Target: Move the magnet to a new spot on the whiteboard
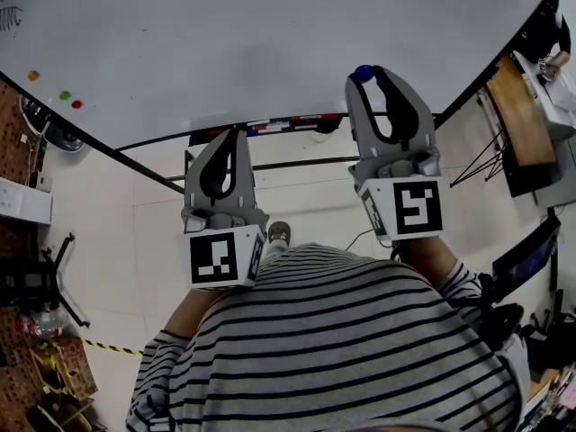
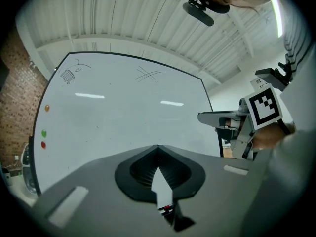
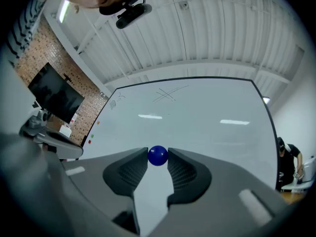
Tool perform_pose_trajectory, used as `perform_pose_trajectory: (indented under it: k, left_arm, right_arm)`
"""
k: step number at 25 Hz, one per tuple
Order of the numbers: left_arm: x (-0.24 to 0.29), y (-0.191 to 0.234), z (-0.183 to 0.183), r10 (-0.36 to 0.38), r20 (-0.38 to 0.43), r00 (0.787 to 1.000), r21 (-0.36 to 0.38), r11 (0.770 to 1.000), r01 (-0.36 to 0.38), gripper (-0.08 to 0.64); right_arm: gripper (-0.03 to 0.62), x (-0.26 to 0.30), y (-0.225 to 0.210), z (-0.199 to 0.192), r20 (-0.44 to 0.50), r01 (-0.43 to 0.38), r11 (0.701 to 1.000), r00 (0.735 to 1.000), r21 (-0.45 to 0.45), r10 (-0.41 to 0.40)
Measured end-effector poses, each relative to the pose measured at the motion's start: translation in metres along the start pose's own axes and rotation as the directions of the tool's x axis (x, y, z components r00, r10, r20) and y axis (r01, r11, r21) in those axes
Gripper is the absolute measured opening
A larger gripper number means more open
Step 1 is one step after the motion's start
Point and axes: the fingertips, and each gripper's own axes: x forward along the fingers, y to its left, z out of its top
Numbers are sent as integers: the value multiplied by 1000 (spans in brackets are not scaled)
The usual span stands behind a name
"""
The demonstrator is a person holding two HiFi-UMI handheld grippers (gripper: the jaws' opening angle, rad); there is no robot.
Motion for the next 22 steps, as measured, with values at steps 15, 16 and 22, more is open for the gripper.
perform_pose_trajectory:
  k: [15, 16, 22]
  left_arm:
    - [80, 116, 8, 34, 20, 999, 11, 999, -34, 15]
    - [85, 121, 7, 34, 14, 999, 11, 999, -34, 15]
    - [103, 138, 5, 30, 32, 999, 22, 999, -31, 15]
  right_arm:
    - [123, 156, -32, 2, 67, 143, 984, 988, -106, -136]
    - [123, 163, -33, -1, 66, 150, 983, 987, -108, -144]
    - [123, 186, -35, -13, 72, 196, 975, 979, -109, -189]
